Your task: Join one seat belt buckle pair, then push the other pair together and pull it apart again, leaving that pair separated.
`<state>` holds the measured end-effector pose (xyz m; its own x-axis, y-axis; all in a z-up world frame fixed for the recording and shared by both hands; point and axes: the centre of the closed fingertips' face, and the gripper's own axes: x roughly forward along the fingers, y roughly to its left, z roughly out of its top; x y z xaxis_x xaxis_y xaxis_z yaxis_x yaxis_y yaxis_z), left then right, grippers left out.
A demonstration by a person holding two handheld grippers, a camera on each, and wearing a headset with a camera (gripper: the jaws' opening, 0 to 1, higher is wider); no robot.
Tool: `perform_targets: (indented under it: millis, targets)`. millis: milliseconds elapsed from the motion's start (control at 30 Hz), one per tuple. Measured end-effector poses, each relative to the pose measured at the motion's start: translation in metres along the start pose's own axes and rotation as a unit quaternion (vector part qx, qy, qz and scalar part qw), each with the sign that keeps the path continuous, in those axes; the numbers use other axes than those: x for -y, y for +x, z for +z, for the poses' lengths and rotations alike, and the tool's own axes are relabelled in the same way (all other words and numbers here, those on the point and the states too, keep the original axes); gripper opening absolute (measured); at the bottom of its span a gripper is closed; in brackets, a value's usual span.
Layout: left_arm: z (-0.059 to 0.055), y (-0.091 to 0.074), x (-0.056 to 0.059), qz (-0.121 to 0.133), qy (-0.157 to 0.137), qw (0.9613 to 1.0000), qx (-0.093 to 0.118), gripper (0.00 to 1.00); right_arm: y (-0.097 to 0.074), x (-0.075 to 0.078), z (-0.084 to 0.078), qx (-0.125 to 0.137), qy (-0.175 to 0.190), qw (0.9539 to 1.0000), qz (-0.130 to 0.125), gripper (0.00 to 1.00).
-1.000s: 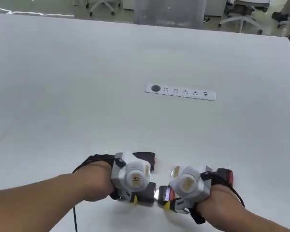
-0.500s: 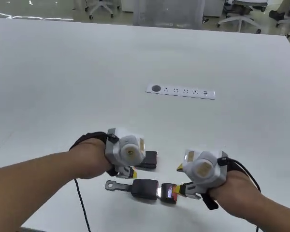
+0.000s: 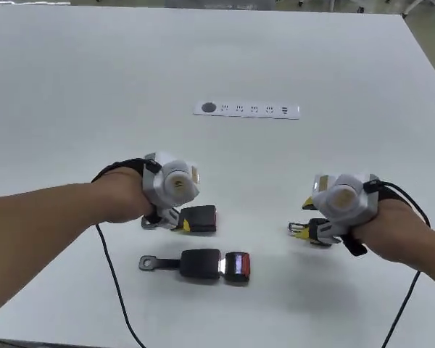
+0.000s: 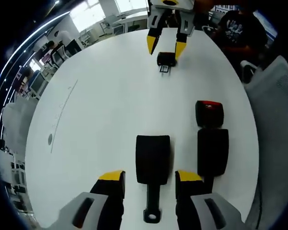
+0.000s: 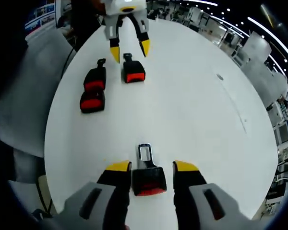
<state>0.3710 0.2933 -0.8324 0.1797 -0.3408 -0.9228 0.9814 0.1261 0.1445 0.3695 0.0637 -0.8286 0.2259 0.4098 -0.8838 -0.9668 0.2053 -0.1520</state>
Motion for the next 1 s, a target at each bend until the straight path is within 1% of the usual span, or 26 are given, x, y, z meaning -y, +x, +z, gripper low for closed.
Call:
perform_targets:
  millis: [33,133,167,200,267,367,467,533,567,633,667,700,733,767,833,867,1000]
  targets:
    - [0.0,0.003,0.0,-0.003,0.006,1.0,-0.001,0.43,0.0,0.003,-0.009,-0.006,0.006,1.0,0.001,0.36]
    - [0.0,0.01,0.0,-0.011,0.007,0.9999,-0.003,0.44,-0.001,0.002,-0.02,-0.013,0.009,0.9999,0.007,0.36]
    - [-0.002,0.013,0.0,-0.014,0.009,0.9998,-0.006,0.44,0.001,-0.001,-0.018,0.001,0.024,0.9994,0.023,0.35]
    - [-0.003,0.015,0.001,-0.017,0.01,0.9998,-0.008,0.44,0.001,0.001,-0.019,-0.001,0.024,0.9995,0.022,0.35]
    - [-0.005,0.019,0.003,-0.025,0.017,0.9995,-0.014,0.44,0.003,0.001,-0.018,0.001,0.036,0.9989,0.03,0.35]
    - [-0.007,0.021,0.005,-0.031,0.022,0.9991,-0.018,0.43,0.002,-0.001,-0.019,-0.001,0.021,0.999,0.04,0.35]
    - [-0.009,0.022,0.005,-0.034,0.026,0.9989,-0.02,0.41,-0.001,-0.009,-0.018,-0.004,0.005,0.9982,0.059,0.35]
    - [-0.01,0.023,0.005,-0.034,0.03,0.9987,-0.021,0.39,0.0,-0.012,-0.022,-0.017,-0.008,0.9977,0.065,0.35]
    - [-0.011,0.024,0.005,-0.034,0.03,0.9987,-0.022,0.36,0.001,-0.015,-0.024,-0.025,-0.016,0.9971,0.069,0.35]
    - [-0.011,0.026,0.005,-0.037,0.027,0.9987,-0.024,0.34,0.007,-0.015,-0.029,-0.029,-0.021,0.9969,0.07,0.35]
    - [-0.011,0.026,0.006,-0.041,0.03,0.9985,-0.022,0.33,0.009,-0.016,-0.029,-0.03,-0.025,0.9967,0.072,0.34]
    - [-0.011,0.025,0.005,-0.04,0.03,0.9985,-0.024,0.33,0.011,-0.018,-0.03,-0.033,-0.031,0.9963,0.073,0.34]
    - [-0.011,0.025,0.006,-0.04,0.03,0.9985,-0.024,0.33,0.013,-0.019,-0.034,-0.046,-0.039,0.9954,0.075,0.34]
    - [-0.011,0.025,0.006,-0.04,0.034,0.9984,-0.022,0.33,0.013,-0.019,-0.032,-0.041,-0.047,0.9955,0.072,0.34]
    - [-0.011,0.024,0.007,-0.04,0.036,0.9983,-0.02,0.33,0.015,-0.016,-0.033,-0.04,-0.038,0.9956,0.076,0.33]
    - [-0.01,0.024,0.007,-0.041,0.04,0.9982,-0.02,0.32,0.014,-0.016,-0.033,-0.04,-0.039,0.9955,0.077,0.33]
    - [-0.01,0.025,0.008,-0.043,0.05,0.9975,-0.027,0.32,0.014,-0.016,-0.032,-0.038,-0.043,0.9951,0.081,0.34]
